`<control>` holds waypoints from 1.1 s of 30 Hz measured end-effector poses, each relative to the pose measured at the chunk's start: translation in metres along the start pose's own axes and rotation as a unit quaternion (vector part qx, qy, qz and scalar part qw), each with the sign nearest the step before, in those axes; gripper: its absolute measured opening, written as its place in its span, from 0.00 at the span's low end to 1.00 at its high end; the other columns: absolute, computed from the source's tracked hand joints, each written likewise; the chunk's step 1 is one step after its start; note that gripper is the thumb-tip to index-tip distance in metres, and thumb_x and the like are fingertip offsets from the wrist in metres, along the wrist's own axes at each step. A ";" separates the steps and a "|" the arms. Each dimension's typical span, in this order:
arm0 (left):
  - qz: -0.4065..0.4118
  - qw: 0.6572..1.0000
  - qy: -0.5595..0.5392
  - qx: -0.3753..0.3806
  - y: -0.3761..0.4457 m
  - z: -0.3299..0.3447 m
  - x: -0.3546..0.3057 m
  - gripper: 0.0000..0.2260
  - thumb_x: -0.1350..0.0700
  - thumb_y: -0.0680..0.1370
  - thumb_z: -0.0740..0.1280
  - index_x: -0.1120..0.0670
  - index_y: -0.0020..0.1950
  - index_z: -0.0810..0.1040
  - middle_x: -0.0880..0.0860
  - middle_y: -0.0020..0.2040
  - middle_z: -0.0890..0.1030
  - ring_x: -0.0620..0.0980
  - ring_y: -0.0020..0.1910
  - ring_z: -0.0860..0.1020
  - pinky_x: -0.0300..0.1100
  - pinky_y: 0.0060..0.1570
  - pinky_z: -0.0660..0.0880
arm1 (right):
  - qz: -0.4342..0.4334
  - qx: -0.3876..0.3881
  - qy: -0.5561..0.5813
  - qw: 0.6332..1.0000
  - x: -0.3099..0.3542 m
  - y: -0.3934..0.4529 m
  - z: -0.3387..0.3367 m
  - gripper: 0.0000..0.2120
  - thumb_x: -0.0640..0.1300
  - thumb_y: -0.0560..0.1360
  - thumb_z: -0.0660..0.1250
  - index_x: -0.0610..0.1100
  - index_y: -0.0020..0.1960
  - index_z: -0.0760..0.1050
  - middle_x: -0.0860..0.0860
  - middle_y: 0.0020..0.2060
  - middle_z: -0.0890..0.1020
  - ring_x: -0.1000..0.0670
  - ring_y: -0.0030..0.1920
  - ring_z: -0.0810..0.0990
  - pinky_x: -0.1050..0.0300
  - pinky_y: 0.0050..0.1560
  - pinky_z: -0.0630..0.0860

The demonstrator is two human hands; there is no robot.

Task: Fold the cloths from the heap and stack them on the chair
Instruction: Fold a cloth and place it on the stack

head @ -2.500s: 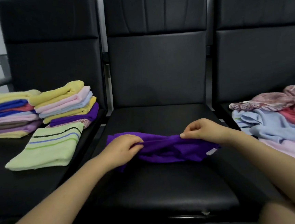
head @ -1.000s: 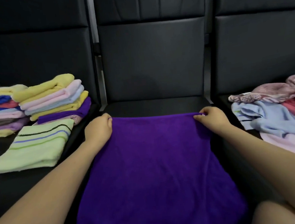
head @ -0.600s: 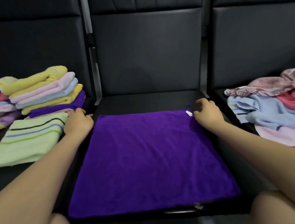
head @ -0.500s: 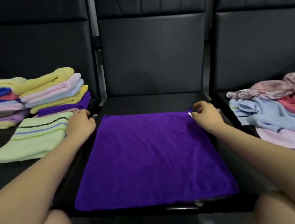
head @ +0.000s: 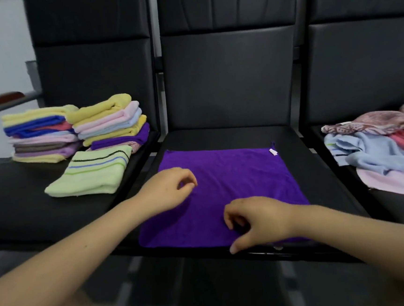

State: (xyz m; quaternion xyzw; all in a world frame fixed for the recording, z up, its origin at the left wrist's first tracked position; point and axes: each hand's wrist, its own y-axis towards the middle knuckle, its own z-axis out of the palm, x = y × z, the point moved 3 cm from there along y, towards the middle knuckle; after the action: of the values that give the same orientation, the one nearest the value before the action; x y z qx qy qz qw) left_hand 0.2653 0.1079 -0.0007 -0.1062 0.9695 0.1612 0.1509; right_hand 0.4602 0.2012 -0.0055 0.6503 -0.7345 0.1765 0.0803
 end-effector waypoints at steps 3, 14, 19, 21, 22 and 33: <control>0.046 0.997 0.012 0.060 -0.014 0.006 -0.020 0.05 0.51 0.78 0.66 0.49 0.51 0.80 0.44 0.43 0.76 0.37 0.38 0.71 0.38 0.46 0.70 | -0.049 -0.034 -0.136 0.989 0.005 -0.001 0.009 0.17 0.57 0.73 0.69 0.49 0.54 0.70 0.55 0.49 0.75 0.56 0.43 0.70 0.60 0.41 0.65; 0.115 0.989 0.088 0.026 -0.029 0.023 -0.036 0.17 0.46 0.79 0.59 0.45 0.68 0.66 0.45 0.60 0.75 0.45 0.59 0.75 0.43 0.53 0.74 | 0.038 -0.150 0.055 0.986 -0.033 0.007 -0.012 0.07 0.42 0.78 0.63 0.52 0.54 0.70 0.58 0.38 0.74 0.60 0.36 0.72 0.66 0.40 0.69; 0.107 0.989 0.084 -0.065 -0.021 0.019 -0.033 0.17 0.45 0.77 0.55 0.47 0.63 0.72 0.45 0.53 0.76 0.46 0.51 0.76 0.44 0.44 0.78 | 0.040 -0.202 0.117 0.971 -0.041 0.017 -0.015 0.04 0.46 0.80 0.63 0.52 0.49 0.76 0.60 0.36 0.77 0.62 0.37 0.74 0.70 0.41 0.70; 0.130 0.983 0.098 -0.082 -0.021 0.022 -0.041 0.17 0.40 0.76 0.58 0.47 0.59 0.74 0.43 0.50 0.76 0.44 0.47 0.76 0.41 0.40 0.77 | 0.038 -0.219 0.182 0.958 -0.039 0.020 -0.020 0.10 0.48 0.80 0.64 0.54 0.40 0.75 0.61 0.30 0.77 0.62 0.34 0.74 0.69 0.38 0.70; 0.135 0.983 0.103 -0.071 -0.018 0.025 -0.043 0.18 0.38 0.75 0.59 0.47 0.57 0.76 0.43 0.47 0.77 0.43 0.45 0.76 0.40 0.38 0.76 | 0.037 -0.217 0.208 0.953 -0.039 0.022 -0.022 0.12 0.49 0.79 0.64 0.54 0.37 0.75 0.62 0.28 0.76 0.62 0.32 0.73 0.69 0.37 0.68; 0.149 0.986 0.011 0.075 0.005 0.024 -0.023 0.23 0.40 0.78 0.52 0.53 0.55 0.80 0.47 0.46 0.79 0.42 0.46 0.75 0.33 0.47 0.68 | 0.053 -0.048 0.205 0.976 -0.052 0.019 -0.030 0.11 0.52 0.73 0.73 0.44 0.43 0.78 0.53 0.33 0.75 0.58 0.34 0.71 0.61 0.37 0.68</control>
State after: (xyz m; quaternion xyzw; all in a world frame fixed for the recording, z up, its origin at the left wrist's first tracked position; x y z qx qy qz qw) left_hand 0.2915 0.1247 -0.0133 0.0490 0.9855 0.1074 0.1218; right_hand 0.4460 0.2625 0.0012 0.5556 -0.7435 0.2747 0.2512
